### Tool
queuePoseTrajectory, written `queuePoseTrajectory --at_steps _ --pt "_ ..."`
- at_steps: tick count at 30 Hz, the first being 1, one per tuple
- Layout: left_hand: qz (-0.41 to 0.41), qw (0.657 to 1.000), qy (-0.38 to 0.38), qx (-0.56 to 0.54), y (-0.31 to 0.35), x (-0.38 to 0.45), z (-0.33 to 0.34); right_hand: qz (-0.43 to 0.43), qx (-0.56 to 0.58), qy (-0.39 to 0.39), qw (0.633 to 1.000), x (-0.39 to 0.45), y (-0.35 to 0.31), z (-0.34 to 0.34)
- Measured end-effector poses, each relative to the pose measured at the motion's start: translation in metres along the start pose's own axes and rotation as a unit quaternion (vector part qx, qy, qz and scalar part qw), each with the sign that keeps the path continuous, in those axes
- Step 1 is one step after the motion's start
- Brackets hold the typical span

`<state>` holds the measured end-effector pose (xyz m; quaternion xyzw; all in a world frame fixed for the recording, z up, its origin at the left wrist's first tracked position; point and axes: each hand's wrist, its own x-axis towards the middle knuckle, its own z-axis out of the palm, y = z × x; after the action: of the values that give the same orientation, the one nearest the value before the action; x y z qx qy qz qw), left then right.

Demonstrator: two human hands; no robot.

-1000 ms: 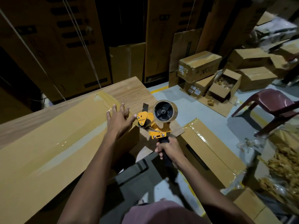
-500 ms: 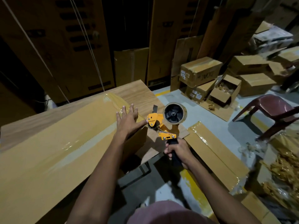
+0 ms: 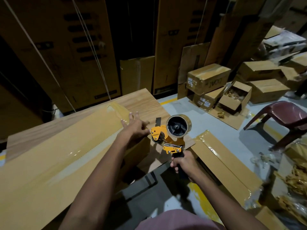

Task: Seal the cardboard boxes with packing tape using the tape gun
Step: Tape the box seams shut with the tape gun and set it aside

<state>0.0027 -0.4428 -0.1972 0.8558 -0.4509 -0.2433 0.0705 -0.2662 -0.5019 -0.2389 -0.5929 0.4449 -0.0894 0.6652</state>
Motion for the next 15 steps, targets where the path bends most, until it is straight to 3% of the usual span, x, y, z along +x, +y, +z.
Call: queuePoseTrajectory --at_steps 4,7,15 --pt "-0.052 0.984 -0.159 0.064 0.027 0.021 -0.026 -0.01 -0.02 0.01 1.0 0.002 0.005 -0.001" --pt "-0.067 0.964 -0.233 0.106 0.054 0.01 -0.046 -0.013 -0.03 0.008 0.999 0.004 0.003 -0.003" --pt "-0.045 0.955 -0.274 0.106 0.08 -0.006 -0.064 -0.011 -0.059 -0.002 0.998 0.005 0.0 -0.01"
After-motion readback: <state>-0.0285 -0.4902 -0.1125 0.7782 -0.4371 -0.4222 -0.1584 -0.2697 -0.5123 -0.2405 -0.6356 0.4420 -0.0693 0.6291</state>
